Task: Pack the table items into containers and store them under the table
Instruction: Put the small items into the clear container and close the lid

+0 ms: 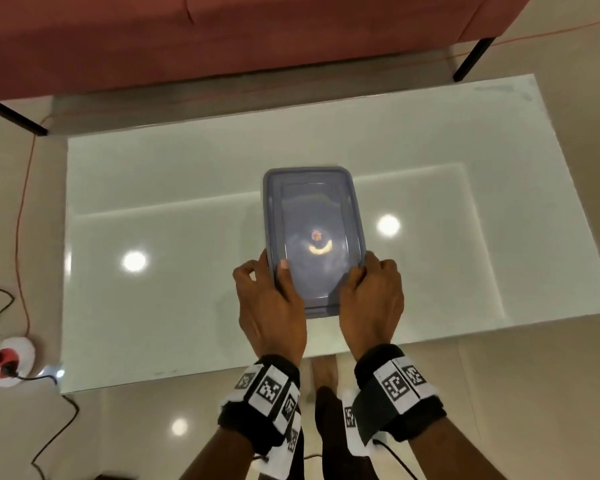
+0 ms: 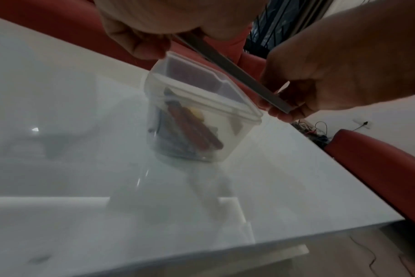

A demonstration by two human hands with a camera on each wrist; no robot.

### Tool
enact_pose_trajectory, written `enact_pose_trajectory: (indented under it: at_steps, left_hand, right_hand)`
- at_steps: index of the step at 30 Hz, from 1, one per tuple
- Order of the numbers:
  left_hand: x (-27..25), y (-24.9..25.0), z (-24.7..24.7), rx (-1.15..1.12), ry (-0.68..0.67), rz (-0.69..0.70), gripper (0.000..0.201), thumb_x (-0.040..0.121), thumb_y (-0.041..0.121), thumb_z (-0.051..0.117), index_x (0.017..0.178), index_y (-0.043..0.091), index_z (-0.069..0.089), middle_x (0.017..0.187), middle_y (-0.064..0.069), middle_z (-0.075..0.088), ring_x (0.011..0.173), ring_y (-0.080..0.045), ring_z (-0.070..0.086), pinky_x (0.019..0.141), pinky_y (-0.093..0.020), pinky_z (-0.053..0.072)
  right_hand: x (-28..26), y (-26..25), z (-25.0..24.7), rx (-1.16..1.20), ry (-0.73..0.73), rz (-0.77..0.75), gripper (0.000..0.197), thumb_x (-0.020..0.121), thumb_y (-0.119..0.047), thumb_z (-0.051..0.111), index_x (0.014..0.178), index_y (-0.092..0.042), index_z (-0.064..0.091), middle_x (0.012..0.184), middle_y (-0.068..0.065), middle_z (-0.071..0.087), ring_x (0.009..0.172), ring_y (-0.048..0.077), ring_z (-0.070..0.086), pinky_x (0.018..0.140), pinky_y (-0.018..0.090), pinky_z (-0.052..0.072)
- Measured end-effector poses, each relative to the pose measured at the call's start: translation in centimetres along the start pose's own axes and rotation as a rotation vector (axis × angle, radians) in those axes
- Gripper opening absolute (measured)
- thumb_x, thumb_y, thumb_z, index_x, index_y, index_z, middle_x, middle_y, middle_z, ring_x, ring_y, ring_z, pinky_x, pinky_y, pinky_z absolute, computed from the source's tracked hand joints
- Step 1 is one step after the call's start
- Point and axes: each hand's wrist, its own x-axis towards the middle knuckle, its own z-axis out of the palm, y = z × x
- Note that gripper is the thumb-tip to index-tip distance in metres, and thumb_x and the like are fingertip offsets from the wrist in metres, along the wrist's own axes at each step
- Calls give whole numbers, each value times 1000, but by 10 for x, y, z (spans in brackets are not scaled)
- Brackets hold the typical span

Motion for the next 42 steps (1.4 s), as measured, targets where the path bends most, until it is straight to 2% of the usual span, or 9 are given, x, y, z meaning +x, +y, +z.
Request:
enact_pose_trajectory:
  at_steps: [3,6,14,17,20,25,32,38,42]
  left_hand:
    - [-1,-20,3,85,-7,-1,42,99,38,44,137,20,49,123,-8,48,111,-23,50,81,-37,53]
    - [10,-20,6,117,-29,43,45,99,31,47,143,21,43,124,-10,48,111,-24,50,77,-34,51]
    - [36,-14,14,126,-48,24,46,99,17,43,144,21,41,132,-7,46,119,-24,49,81,-38,51]
    - [42,-12,19,144,-73,58,49,100,18,37,149,17,30,148,-7,38,132,-26,40,99,-42,47]
    - [54,-6,24,105,-94,115,56,103,34,32,153,15,17,159,-2,23,141,-24,28,115,-41,28]
    - [74,0,38,174,-170,271,70,100,47,32,155,13,5,163,-1,1,149,-18,14,119,-38,19]
    - [73,0,44,196,-164,238,72,98,49,29,154,14,2,163,1,-2,144,-18,29,114,-34,30]
    - [74,5,37,208,-180,232,72,97,51,29,155,16,3,163,4,-2,117,-19,55,95,-33,49]
    - [72,-8,16,230,-179,197,71,98,51,32,155,19,5,163,7,-2,116,-21,56,81,-34,53]
  right_hand:
    - [-8,5,6,-7,-34,-14,29,95,-18,46,119,-5,60,98,12,53,86,23,55,70,33,52]
    - [-6,3,9,-16,-49,-43,34,96,-17,47,126,-3,55,104,15,54,88,27,58,73,38,55]
    - [29,-12,17,-12,-111,-85,49,100,-20,38,143,2,32,133,21,51,113,35,57,93,48,49]
    - [44,-18,21,19,-93,-142,59,102,-34,35,149,-1,21,145,21,41,123,36,51,99,49,44]
    - [56,-17,30,17,-132,-262,71,100,-46,36,152,-6,8,156,18,24,130,35,44,102,50,43]
    - [62,-10,36,35,-154,-350,80,97,-56,36,152,-8,2,149,15,30,104,29,59,81,44,56]
    - [63,-10,38,28,-178,-321,79,97,-53,38,152,-10,1,135,12,39,85,22,62,64,36,59]
    - [63,-13,34,-26,-189,-300,79,97,-54,37,153,-11,1,114,11,45,58,12,47,45,23,42]
    - [46,-28,38,11,-218,-308,84,96,-57,37,152,-10,-2,117,13,46,60,16,51,46,27,48]
